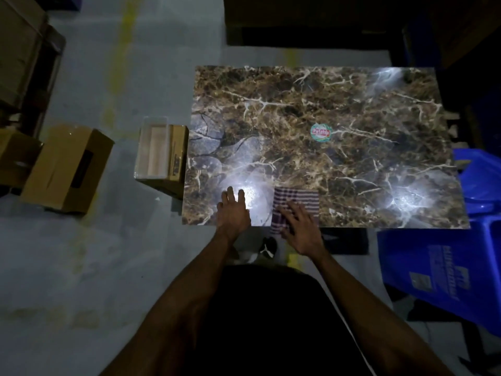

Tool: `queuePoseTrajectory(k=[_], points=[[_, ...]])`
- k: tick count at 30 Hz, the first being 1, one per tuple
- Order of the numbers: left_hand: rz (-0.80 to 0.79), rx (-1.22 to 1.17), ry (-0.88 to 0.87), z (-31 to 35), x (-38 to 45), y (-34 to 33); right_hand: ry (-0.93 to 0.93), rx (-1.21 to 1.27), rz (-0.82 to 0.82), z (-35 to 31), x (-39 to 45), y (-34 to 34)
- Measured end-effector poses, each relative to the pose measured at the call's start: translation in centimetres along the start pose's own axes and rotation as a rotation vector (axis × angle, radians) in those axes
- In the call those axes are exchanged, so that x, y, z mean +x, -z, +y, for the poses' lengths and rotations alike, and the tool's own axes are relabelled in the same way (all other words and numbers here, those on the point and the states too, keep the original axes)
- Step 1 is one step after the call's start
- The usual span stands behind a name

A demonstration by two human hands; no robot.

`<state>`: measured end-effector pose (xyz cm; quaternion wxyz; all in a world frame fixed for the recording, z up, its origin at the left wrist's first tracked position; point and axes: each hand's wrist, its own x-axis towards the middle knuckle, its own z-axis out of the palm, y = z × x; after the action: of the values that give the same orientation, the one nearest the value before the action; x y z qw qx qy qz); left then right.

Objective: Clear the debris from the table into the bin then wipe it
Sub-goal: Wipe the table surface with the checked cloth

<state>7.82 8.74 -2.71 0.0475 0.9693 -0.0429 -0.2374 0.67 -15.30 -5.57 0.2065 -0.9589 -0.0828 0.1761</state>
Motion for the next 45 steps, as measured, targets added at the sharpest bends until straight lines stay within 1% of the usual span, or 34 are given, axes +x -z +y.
queuePoseTrajectory(k=[3,8,11,13,15,16,18,21,23,25,27,29,32,34,37,40,42,45], points=[[-0.017,-0.024,0.026,0.5,0.1,0.0,-0.044,0.042,0.014,0.9,1.8,1.3],[-0.018,-0.069,0.004,1.3,0.4,1.0,-0.148,0.078,0.055,-1.8,6.1,1.9],[-0.008,-0.023,-0.100,1.2,0.5,0.5,-0.081,0.078,0.041,-3.7,5.8,0.2],[-0.015,-0.019,-0.158,0.8,1.2,0.4,-0.009,0.056,0.022,-3.6,4.0,-0.4],[-0.035,-0.036,-0.171,0.4,1.8,0.9,0.028,0.033,0.029,-2.7,2.0,-0.2],[-0.052,-0.044,-0.174,0.2,2.0,1.1,0.011,0.034,0.033,-2.1,1.2,-0.1],[-0.052,-0.036,-0.193,-0.1,2.3,1.2,-0.092,0.058,0.052,-0.9,0.6,0.6],[-0.052,-0.033,-0.201,0.2,2.6,1.5,-0.201,0.088,0.139,0.0,2.3,1.2],[-0.066,-0.040,-0.211,0.4,2.6,1.1,-0.261,0.135,0.180,-0.8,4.2,1.1],[-0.086,-0.040,-0.211,0.5,2.6,0.8,-0.291,0.190,0.184,-2.2,6.3,0.7],[-0.094,-0.044,-0.201,0.5,2.7,0.7,-0.210,0.201,0.144,-3.9,7.4,0.2],[-0.089,-0.032,-0.203,0.4,2.9,1.0,-0.063,0.142,0.080,-4.6,7.0,-0.2],[-0.098,0.017,-0.211,0.3,3.7,1.9,0.073,0.089,0.046,-2.9,5.0,0.6],[-0.111,0.007,-0.187,0.6,4.0,2.5,0.076,0.083,0.063,-0.5,4.0,1.6],[-0.106,-0.014,-0.134,1.6,4.6,3.1,-0.049,0.101,0.112,2.6,5.1,3.4],[-0.107,-0.014,-0.088,3.2,4.9,3.6,-0.083,0.052,0.115,3.0,7.9,4.5],[-0.119,0.005,-0.081,4.3,5.0,3.9,-0.032,0.046,0.092,2.6,9.5,4.5],[-0.152,0.032,-0.072,5.7,5.0,4.3,0.130,0.016,0.016,2.4,10.5,3.7]])
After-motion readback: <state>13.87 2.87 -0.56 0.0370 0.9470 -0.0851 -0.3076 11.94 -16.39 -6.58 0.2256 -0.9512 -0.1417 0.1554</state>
